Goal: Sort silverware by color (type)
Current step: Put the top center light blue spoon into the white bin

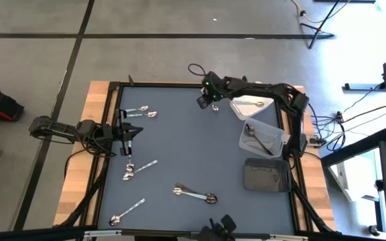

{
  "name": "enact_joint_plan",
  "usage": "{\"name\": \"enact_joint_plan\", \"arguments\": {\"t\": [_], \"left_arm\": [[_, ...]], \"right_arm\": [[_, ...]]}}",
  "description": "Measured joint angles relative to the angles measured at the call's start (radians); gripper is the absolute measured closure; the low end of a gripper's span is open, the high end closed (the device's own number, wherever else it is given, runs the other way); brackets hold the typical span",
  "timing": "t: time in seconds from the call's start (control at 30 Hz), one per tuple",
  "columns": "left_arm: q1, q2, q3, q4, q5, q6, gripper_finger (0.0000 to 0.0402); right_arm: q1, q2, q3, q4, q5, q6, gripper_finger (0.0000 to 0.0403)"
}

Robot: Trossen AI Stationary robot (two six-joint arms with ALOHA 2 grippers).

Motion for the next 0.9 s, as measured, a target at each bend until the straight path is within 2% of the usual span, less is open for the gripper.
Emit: {"name": "enact_joint_plan", "arguments": {"t": [0.2, 0.6, 0.73, 0.9], "left_arm": [[0.0, 0.0, 0.0, -0.003, -0.001, 0.0, 0.0399], [0.0, 0.0, 0.0, 0.0, 0.003, 0.0, 0.0399], [0.0, 0.0, 0.0, 0.0, 0.002, 0.0, 0.0399], [0.0, 0.0, 0.0, 0.0, 0.002, 0.0, 0.0399]], "right_arm": [[-0.016, 0.098, 0.051, -0.047, -0.032, -0.008, 0.0249], [-0.027, 0.15, 0.053, -0.042, -0.02, -0.012, 0.0254], [-0.027, 0.149, 0.053, -0.042, -0.023, -0.016, 0.0291], [-0.026, 0.149, 0.053, -0.042, -0.031, -0.04, 0.0367]]}}
